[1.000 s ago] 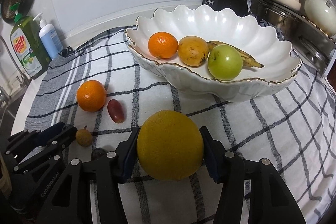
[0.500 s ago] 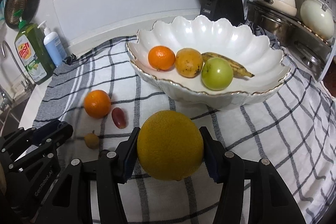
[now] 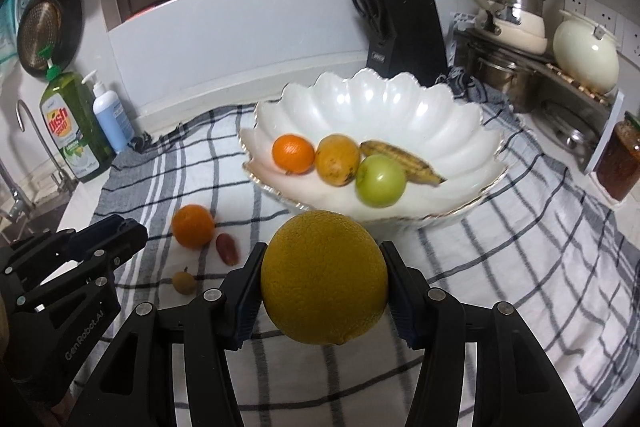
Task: Organize fruits
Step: 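Carry blueberry and yellow citrus into the white bowl and open both tools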
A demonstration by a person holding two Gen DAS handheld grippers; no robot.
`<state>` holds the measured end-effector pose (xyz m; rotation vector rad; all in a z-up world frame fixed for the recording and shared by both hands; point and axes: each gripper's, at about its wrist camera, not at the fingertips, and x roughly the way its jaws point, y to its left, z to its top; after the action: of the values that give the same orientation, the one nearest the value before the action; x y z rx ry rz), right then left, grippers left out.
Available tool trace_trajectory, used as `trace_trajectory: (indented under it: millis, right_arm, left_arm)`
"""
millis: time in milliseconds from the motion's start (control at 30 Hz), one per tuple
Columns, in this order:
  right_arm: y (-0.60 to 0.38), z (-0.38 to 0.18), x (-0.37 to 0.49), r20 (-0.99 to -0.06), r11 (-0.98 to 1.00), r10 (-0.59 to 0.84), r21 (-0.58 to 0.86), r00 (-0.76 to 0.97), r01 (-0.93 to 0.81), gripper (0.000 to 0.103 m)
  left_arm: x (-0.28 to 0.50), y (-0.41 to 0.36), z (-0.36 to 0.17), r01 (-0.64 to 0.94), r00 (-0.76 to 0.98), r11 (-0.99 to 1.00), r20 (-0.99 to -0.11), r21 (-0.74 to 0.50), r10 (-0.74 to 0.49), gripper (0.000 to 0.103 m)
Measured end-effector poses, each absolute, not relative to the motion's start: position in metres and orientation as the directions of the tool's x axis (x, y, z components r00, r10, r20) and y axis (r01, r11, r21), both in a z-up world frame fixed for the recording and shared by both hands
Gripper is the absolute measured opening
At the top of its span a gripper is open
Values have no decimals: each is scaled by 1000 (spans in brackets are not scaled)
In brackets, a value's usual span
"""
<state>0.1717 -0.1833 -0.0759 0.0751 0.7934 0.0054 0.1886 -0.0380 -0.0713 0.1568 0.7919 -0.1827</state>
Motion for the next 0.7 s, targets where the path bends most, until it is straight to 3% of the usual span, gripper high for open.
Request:
trace_trajectory:
  millis: [700]
  right_arm:
    - [-246, -23, 201, -643, 993, -73, 27, 762, 118, 56]
  left_arm:
    - [234, -101, -27, 319, 718, 947, -664, 44, -211, 22]
